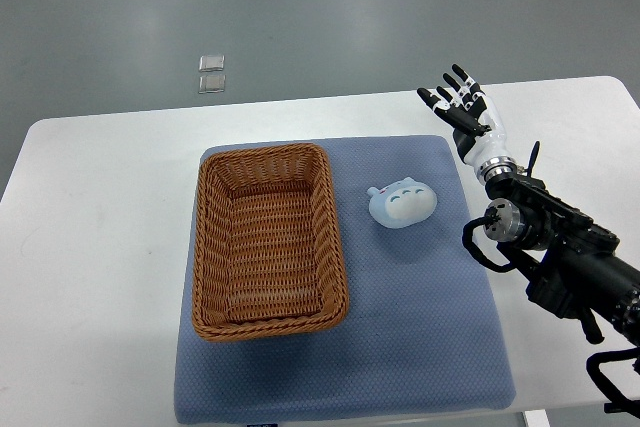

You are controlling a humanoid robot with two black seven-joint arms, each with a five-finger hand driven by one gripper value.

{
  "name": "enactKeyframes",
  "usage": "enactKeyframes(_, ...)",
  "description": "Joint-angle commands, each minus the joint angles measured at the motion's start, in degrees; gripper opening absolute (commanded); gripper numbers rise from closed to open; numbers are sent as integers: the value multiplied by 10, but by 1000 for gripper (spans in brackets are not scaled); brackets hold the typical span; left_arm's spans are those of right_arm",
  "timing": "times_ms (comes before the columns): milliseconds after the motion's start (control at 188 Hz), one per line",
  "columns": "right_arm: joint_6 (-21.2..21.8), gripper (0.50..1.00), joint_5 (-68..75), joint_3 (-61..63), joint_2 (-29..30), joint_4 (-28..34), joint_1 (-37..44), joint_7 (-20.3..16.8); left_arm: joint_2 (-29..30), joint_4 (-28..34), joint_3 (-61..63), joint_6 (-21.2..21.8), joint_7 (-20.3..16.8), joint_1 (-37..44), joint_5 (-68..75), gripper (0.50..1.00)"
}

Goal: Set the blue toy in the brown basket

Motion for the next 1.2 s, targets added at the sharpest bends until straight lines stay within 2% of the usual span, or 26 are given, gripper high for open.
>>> enactKeyframes(0, 0, 911, -1, -3, 0, 0, 0, 0, 0, 0, 0, 0, 0, 0, 0, 1000)
enactKeyframes(741, 1, 911, -18, -14, -6, 1, 2, 2, 0, -1, 0, 0, 0, -2, 0, 1000)
enactKeyframes(1088, 2, 911, -80, -15, -22, 1, 2, 4, 0, -1, 0, 0, 0, -4, 0, 1000)
enactKeyframes(1195, 15, 911, -107, -15, -22, 1, 1, 4, 0, -1, 0, 0, 0, -4, 0, 1000)
